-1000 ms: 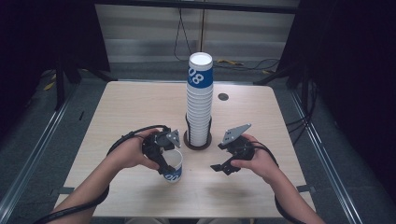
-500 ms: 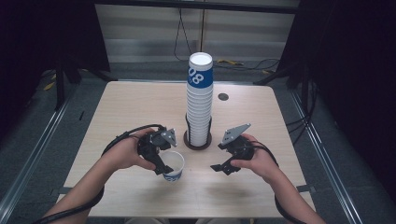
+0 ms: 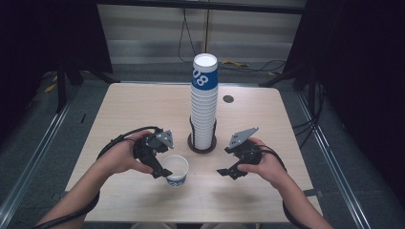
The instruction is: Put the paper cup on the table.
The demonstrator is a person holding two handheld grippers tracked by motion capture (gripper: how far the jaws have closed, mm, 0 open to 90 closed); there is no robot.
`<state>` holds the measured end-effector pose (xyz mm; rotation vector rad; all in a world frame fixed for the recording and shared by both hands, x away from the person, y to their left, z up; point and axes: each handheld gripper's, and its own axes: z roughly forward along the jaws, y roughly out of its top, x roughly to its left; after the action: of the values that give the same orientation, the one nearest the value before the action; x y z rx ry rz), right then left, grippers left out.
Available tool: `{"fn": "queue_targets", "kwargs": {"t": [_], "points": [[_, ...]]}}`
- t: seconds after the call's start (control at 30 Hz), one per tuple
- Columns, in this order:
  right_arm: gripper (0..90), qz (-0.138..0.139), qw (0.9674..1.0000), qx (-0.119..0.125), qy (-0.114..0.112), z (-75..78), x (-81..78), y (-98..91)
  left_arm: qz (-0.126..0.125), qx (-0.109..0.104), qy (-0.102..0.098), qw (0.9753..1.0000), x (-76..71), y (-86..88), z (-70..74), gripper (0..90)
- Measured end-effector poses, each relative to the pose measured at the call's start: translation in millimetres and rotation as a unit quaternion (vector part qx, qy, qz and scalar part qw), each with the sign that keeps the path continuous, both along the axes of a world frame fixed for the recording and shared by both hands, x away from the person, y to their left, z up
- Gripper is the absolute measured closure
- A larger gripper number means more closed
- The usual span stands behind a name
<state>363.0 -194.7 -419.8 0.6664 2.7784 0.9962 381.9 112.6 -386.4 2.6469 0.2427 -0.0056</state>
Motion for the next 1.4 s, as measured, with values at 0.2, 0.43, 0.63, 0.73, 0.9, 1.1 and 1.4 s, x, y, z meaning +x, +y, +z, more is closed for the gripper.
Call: {"fn": "queue_targets", "kwargs": {"t": [0.2,0.43,0.63,0.73,0.9,1.1,1.4], "points": [[13.5,-0.003,1.0000,0.004,0.002,-2.8,-1.6,-2.1,0.003,-0.007,-0.003,1.0000,0.4,10.0,1.2,15.7],[13.5,-0.006,1.0000,0.006,-0.002,-4.2,-4.0,-5.6,0.011,-0.021,-0.006,0.9997,0.5,22.4,3.0,15.7],[13.5,-0.010,0.9999,0.011,0.000,-8.0,-6.2,-9.5,0.022,-0.028,-0.006,0.9994,1.5,35.7,3.7,15.7],[13.5,-0.010,0.9999,0.008,-0.002,-9.9,-6.7,-11.7,0.030,-0.036,-0.010,0.9988,2.0,42.2,4.0,15.9],[13.5,-0.016,0.9998,0.011,0.000,-14.2,-8.2,-16.2,0.037,-0.046,-0.008,0.9982,1.6,51.3,-1.1,15.9],[13.5,-0.022,0.9997,0.008,0.002,-19.0,-10.8,-22.7,0.045,-0.046,-0.006,0.9979,2.5,61.1,-12.2,15.9],[13.6,-0.034,0.9993,0.014,-0.002,-22.9,-14.1,-32.1,0.063,-0.054,-0.001,0.9965,2.8,74.1,-26.7,16.1]]}}
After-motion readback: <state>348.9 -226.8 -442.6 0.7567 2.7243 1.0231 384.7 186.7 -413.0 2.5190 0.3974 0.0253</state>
